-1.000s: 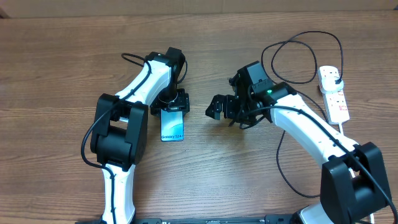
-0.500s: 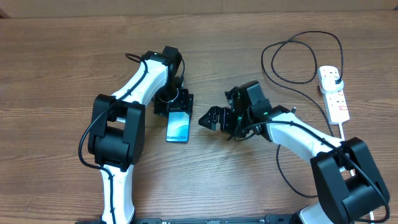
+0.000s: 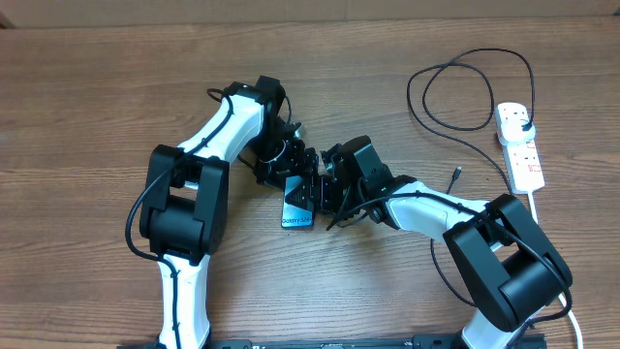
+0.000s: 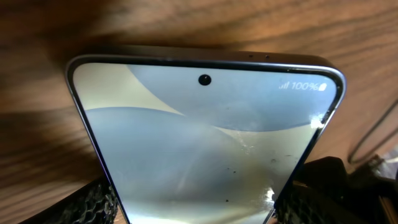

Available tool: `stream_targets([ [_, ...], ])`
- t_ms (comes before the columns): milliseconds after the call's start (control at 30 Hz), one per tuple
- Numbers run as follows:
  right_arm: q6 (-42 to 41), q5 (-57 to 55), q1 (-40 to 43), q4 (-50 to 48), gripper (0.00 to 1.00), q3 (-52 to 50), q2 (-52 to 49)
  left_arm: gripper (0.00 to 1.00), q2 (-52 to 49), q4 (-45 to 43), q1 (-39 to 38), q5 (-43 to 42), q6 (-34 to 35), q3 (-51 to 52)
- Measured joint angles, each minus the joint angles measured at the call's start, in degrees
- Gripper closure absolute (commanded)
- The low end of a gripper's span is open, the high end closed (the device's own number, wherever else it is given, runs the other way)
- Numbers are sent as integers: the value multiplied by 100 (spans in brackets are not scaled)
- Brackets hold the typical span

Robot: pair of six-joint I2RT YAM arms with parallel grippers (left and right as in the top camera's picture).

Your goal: Plug charger to phone and switch on socket

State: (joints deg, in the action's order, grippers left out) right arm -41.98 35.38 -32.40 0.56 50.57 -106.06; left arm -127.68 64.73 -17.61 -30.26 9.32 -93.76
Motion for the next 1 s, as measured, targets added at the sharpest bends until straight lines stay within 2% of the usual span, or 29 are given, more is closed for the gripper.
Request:
stream_targets([
  [100, -114, -72, -7, -2, 42, 0, -2, 20, -7, 15, 7, -59, -17, 4],
  [200, -164, -131, -39, 0, 61, 0, -2, 20, -11, 20, 11, -92, -42, 4],
  [233, -203, -153, -44, 0, 64, -2, -2, 20, -15, 22, 11, -127, -46, 4],
  [433, -258, -299, -48, 13, 67, -13, -2, 19, -37, 42, 9, -251, -48, 9],
  [533, -262, -350, -55, 13, 76, -13, -2, 16, -39, 33, 11, -254, -50, 15],
  [633, -299, -431, -59, 35, 81, -15, -9, 8, -39, 9, 11, -256, -55, 31],
  [667, -304, -433, -59, 37, 81, -17, -11, 1, -39, 11, 11, -267, -55, 31],
  [733, -302, -433, -59, 46, 84, -33, -11, 1, -35, 0, 13, -382, -22, 17],
  [800, -280, -431, -63, 48, 94, -33, -20, 1, -33, 2, 7, -396, -28, 15],
  [833, -293, -426, -63, 28, 96, -33, -22, 0, -33, 4, 9, -407, -31, 15],
  [1000, -302, -380, -59, 17, 96, -33, -20, 4, -33, 4, 7, -402, -33, 15],
])
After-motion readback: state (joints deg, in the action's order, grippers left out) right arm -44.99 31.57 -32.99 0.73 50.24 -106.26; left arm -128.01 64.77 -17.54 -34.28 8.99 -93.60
